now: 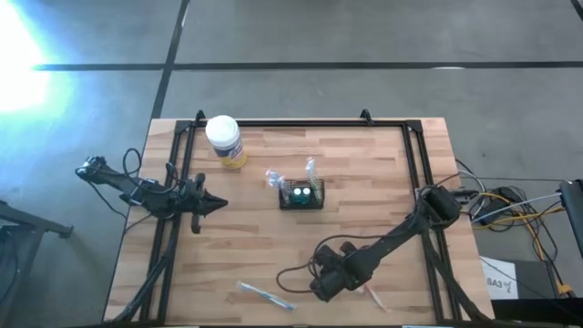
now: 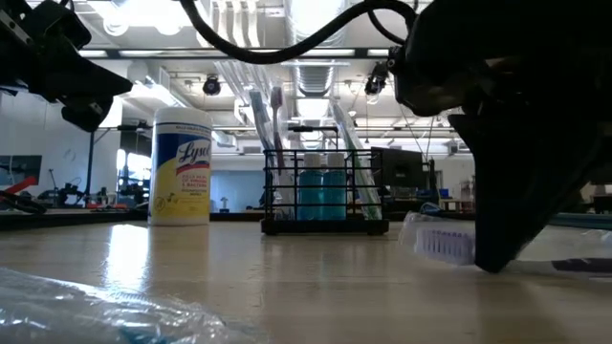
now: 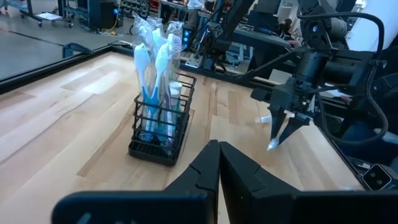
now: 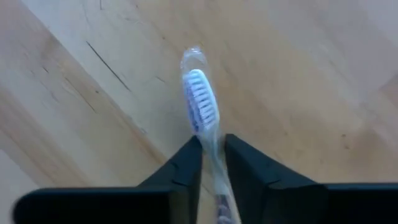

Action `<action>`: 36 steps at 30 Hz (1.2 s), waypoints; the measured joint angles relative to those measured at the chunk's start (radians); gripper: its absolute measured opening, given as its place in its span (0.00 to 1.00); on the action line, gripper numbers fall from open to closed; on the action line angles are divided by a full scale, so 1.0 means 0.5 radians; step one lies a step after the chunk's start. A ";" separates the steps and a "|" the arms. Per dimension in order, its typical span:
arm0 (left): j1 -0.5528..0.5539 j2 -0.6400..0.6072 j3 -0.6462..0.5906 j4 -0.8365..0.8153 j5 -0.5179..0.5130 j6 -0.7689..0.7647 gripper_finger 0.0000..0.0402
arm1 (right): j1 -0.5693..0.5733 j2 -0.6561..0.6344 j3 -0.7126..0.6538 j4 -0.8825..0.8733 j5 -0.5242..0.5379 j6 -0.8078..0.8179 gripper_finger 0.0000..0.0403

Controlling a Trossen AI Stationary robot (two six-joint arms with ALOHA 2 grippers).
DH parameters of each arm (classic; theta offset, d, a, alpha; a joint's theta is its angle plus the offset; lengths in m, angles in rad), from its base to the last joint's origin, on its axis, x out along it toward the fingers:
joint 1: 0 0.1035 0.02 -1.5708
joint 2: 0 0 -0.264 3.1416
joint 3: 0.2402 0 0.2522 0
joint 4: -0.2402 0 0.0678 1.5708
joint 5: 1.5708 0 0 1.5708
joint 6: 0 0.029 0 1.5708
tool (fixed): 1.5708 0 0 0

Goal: Pick & Place toothbrushing station
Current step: Put the purple toothbrush into the black mesh organizer

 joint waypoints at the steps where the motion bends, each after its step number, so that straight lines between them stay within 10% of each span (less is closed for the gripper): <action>1: -0.001 0.000 0.000 -0.001 0.000 0.000 0.04 | 0.001 -0.009 0.001 -0.006 0.017 -0.030 0.12; 18: 0.000 0.000 -0.009 0.002 -0.007 -0.003 0.03 | -0.093 -0.476 0.173 0.561 0.865 -1.518 0.02; 25: 0.000 0.003 -0.024 0.011 -0.035 0.002 0.03 | -0.197 -0.767 0.084 1.200 0.763 -2.571 0.02; 31: -0.001 0.012 -0.031 0.021 -0.137 0.012 0.04 | -0.440 -0.961 -0.240 1.648 0.716 -2.889 0.02; 36: 0.000 0.008 -0.031 0.033 -0.120 0.149 0.02 | -0.674 -0.981 -0.730 2.590 0.267 -3.030 0.02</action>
